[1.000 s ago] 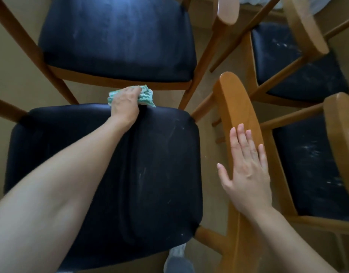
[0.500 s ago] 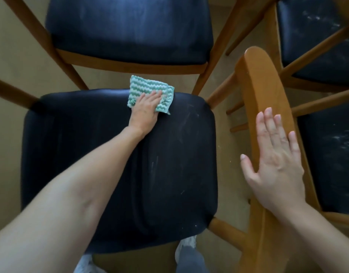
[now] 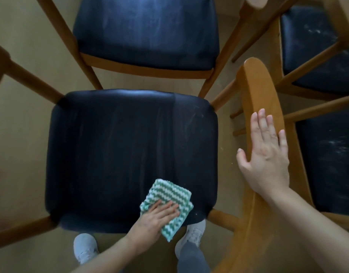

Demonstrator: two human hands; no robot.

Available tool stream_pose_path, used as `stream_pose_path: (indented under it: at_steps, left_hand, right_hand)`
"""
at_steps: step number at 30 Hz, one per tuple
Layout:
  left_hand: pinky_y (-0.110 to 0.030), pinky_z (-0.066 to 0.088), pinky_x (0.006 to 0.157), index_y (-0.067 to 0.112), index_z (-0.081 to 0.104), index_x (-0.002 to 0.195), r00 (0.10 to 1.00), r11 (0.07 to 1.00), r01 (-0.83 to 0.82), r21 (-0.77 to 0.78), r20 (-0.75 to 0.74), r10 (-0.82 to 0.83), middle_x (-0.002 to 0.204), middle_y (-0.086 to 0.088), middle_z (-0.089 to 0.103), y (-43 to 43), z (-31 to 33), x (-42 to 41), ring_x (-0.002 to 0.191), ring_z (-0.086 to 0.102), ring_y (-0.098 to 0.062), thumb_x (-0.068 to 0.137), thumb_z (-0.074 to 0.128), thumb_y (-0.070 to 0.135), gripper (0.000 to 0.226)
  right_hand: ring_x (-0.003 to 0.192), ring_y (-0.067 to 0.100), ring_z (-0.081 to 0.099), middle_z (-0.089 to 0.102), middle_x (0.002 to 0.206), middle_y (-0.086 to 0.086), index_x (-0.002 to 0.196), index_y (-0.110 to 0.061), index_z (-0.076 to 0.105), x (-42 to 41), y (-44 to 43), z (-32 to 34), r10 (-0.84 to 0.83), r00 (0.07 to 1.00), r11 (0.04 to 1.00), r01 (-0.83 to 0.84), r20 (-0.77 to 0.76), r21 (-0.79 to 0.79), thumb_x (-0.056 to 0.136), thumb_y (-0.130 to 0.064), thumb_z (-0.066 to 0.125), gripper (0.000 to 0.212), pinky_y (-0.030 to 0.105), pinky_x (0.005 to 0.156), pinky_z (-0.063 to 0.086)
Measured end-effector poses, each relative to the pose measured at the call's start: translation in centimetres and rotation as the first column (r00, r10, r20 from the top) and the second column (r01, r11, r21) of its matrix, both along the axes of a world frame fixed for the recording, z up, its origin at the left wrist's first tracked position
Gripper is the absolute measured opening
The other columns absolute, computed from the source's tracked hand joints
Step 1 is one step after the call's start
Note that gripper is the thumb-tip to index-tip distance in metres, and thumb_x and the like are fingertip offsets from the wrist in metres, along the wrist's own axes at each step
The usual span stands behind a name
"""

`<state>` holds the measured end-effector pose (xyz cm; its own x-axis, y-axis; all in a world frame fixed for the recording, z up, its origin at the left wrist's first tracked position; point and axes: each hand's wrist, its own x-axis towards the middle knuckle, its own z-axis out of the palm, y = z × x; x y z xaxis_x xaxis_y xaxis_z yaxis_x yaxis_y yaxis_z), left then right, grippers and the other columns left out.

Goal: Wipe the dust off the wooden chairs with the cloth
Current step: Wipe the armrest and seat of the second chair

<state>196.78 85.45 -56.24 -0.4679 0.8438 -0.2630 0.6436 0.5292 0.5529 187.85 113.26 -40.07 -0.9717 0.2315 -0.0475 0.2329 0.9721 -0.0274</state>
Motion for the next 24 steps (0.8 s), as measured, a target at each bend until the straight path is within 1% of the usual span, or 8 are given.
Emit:
stream_pose_path:
  at_steps: [3,5,9,15,17,19,22,24]
  left_hand:
    - [-0.033,0.014,0.113,0.029,0.044,0.137,0.976,0.978,0.185,-0.094,-0.099,-0.194,0.141,0.011,0.046,-1.0,-0.4,0.3,0.133,0.036,-0.005,0.051,0.081,0.023,0.094]
    - [-0.037,0.014,0.115,0.024,0.021,0.149,0.945,0.958,0.254,-0.131,-0.178,-0.275,0.146,0.008,0.038,-1.6,-0.5,0.1,0.134,0.035,-0.008,0.068,0.064,0.031,0.092]
    - [-0.047,0.019,0.115,0.013,0.015,0.150,0.921,0.953,0.229,-0.199,-0.273,-0.278,0.152,-0.003,0.029,-1.4,-0.3,-1.2,0.139,0.029,-0.017,0.080,0.031,0.037,0.076]
    - [-0.044,0.018,0.113,0.015,0.007,0.150,0.934,0.967,0.184,-0.177,-0.276,-0.228,0.149,-0.005,0.034,-1.0,0.3,-1.5,0.138,0.030,-0.020,0.073,0.052,0.031,0.091]
    - [-0.044,0.030,0.112,0.018,0.015,0.151,0.920,0.940,0.274,-0.203,-0.228,-0.318,0.148,-0.002,0.036,-1.7,0.3,-1.0,0.140,0.026,-0.019,0.073,0.060,0.034,0.091]
    - [-0.042,0.029,0.109,0.025,0.036,0.143,0.859,0.900,0.406,-0.159,-0.269,-0.435,0.146,0.004,0.037,-2.9,-0.3,-0.4,0.143,0.016,-0.018,0.080,0.046,0.032,0.063]
    - [-0.033,0.037,0.106,0.036,0.062,0.119,0.784,0.829,0.540,-0.144,-0.272,-0.558,0.134,0.014,0.053,-4.6,-0.7,0.2,0.132,0.039,-0.005,0.082,0.031,0.029,0.049]
    - [-0.027,0.044,0.099,0.037,0.065,0.111,0.821,0.853,0.520,-0.051,-0.243,-0.516,0.124,0.018,0.060,-4.7,0.1,-0.3,0.122,0.050,0.001,0.084,0.036,0.028,0.041]
  right_hand:
    - [0.146,0.018,0.003,0.004,0.158,0.002,0.151,-0.015,0.009,0.0,0.1,0.0,0.004,1.000,1.000,-0.004,-0.004,-0.005,0.086,-0.037,0.039,0.075,0.041,0.117,0.004]
    - [0.146,0.018,0.003,0.006,0.158,0.002,0.151,-0.015,0.010,0.0,0.2,0.0,0.002,1.000,1.000,-0.002,-0.011,-0.011,0.087,-0.037,0.040,0.074,0.041,0.116,0.004]
    - [0.145,0.017,0.003,0.004,0.157,0.000,0.151,-0.015,0.011,0.0,0.0,0.0,0.006,1.000,1.000,-0.007,-0.028,-0.020,0.086,-0.036,0.040,0.074,0.041,0.116,0.004]
    - [0.145,0.017,0.002,0.005,0.158,0.001,0.151,-0.016,0.010,0.1,0.2,0.0,-0.001,1.000,1.000,0.001,-0.019,-0.023,0.087,-0.038,0.039,0.073,0.041,0.117,0.003]
    - [0.145,0.017,0.002,0.005,0.158,0.001,0.151,-0.016,0.009,0.1,0.2,0.0,0.001,1.000,1.000,-0.001,-0.014,-0.024,0.087,-0.038,0.039,0.074,0.041,0.117,0.003]
    - [0.146,0.017,0.002,0.005,0.158,0.001,0.151,-0.016,0.009,0.0,0.1,0.1,0.006,1.000,1.000,-0.006,-0.014,-0.030,0.087,-0.038,0.038,0.074,0.041,0.116,0.002]
    - [0.145,0.017,0.002,0.006,0.158,0.002,0.151,-0.015,0.010,0.0,0.0,0.1,0.003,1.000,0.999,-0.004,-0.011,-0.036,0.086,-0.037,0.038,0.074,0.041,0.116,0.002]
    - [0.145,0.017,0.002,0.006,0.158,0.002,0.151,-0.015,0.010,0.0,0.0,0.1,0.004,1.000,1.000,-0.004,-0.013,-0.029,0.086,-0.037,0.038,0.074,0.041,0.116,0.003]
